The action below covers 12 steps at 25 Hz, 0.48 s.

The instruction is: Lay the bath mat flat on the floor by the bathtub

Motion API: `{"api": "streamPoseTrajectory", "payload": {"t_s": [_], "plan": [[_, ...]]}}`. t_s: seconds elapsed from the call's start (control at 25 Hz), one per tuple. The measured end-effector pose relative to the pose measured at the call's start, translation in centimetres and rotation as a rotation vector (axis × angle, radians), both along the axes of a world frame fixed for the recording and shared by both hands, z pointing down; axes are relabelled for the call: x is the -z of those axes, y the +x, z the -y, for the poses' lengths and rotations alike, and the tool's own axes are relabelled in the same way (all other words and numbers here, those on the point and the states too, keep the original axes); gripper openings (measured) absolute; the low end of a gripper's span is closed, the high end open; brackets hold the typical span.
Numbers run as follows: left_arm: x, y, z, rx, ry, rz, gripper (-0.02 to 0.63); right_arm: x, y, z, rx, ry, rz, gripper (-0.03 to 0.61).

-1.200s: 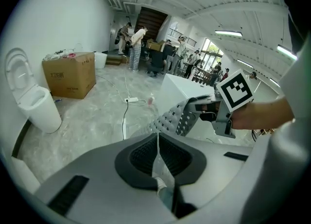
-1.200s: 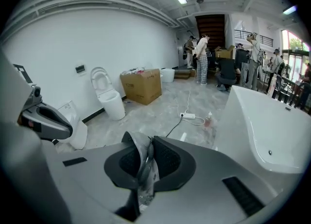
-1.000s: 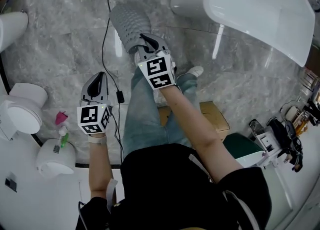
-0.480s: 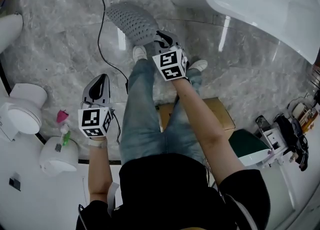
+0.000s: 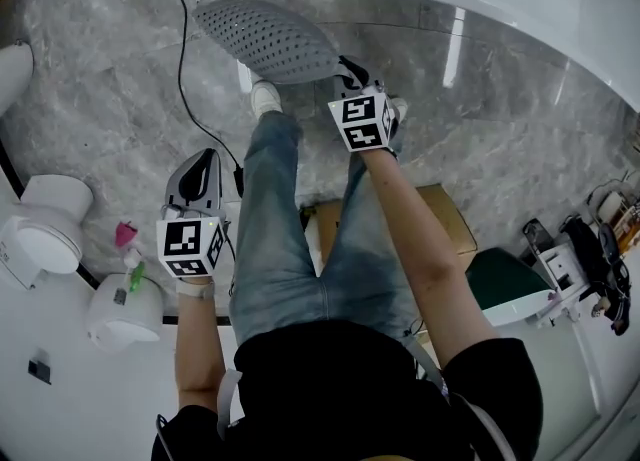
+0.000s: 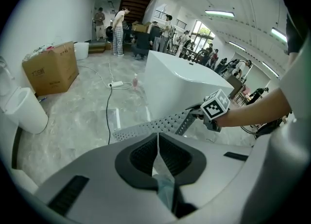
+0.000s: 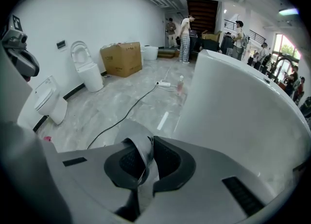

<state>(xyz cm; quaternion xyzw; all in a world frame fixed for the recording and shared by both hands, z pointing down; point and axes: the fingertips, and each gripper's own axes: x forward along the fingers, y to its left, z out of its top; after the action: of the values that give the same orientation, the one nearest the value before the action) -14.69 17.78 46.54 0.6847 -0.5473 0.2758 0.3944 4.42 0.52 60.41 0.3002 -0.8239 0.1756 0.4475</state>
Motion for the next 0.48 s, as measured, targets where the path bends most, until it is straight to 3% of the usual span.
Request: {"api": "streamPoseTrajectory", "payload": {"t_s": [0.48], "plan": [[-0.6,6.9,1.6,-0.055,-0.009,0.008,0.021,-3.3,11.6,2.3,0.028,0.063,-0.106,0.037]]}}
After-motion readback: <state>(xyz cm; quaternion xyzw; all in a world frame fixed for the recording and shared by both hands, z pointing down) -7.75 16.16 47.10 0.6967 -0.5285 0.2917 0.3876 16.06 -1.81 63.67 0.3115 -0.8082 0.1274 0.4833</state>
